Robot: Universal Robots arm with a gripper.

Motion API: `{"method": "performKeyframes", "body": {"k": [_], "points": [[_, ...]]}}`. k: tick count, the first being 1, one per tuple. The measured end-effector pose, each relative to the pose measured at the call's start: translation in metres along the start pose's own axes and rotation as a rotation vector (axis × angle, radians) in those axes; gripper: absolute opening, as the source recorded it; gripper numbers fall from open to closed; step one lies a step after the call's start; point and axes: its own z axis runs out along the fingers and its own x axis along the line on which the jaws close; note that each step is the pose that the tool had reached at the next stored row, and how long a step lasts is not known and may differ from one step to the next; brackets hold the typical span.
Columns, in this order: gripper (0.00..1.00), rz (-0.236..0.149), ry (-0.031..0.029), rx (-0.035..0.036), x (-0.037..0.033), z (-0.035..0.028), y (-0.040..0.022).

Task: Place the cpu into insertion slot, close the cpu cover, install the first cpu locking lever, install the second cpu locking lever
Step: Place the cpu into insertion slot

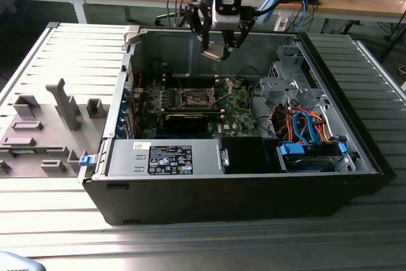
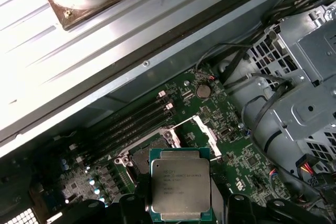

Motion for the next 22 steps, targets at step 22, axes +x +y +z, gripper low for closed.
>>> {"method": "performKeyframes", "body": {"k": [22], "points": [[0.55,0.051,-0.0139,0.0147,0.0,0.0,0.0]]}}
